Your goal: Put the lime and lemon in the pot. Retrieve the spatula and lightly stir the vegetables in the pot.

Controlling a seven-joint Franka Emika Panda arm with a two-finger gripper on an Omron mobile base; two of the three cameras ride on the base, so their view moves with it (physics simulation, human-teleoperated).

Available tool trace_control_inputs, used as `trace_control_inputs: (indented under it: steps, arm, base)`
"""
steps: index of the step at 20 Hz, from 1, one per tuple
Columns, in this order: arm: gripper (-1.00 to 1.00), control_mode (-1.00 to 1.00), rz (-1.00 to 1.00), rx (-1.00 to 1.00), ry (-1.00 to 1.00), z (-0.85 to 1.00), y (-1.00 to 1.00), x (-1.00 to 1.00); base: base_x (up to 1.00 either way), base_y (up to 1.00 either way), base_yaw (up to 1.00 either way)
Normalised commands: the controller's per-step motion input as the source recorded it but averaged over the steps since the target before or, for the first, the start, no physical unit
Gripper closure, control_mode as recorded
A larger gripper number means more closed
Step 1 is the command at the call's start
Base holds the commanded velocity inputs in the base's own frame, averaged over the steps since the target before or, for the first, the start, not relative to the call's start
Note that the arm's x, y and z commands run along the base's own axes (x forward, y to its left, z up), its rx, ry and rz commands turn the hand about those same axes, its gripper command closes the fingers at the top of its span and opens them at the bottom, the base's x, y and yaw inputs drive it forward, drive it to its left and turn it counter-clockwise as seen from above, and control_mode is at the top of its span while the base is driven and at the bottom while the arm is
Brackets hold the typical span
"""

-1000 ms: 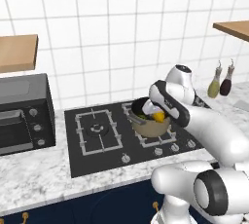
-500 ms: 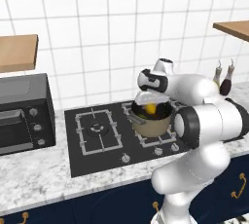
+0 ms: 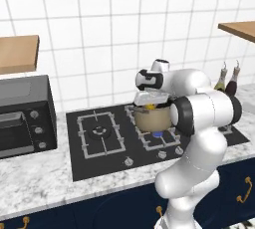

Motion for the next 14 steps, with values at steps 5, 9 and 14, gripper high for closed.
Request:
trace_control_inputs:
  steps: [5, 9, 14]
  arm:
    - [-1.00, -1.00, 0.00, 0.00, -0.12, -0.04, 0.00, -0.77]
    - [-1.00, -1.00, -0.01, 0.00, -0.15, 0.00, -0.01, -0.52]
    - [-1.00, -1.00, -0.02, 0.00, -0.18, 0.04, -0.01, -0.03]
  base:
    - [0.00, 0.00, 0.00]
    - [0.00, 0.00, 0.00]
    - [0.00, 0.00, 0.00]
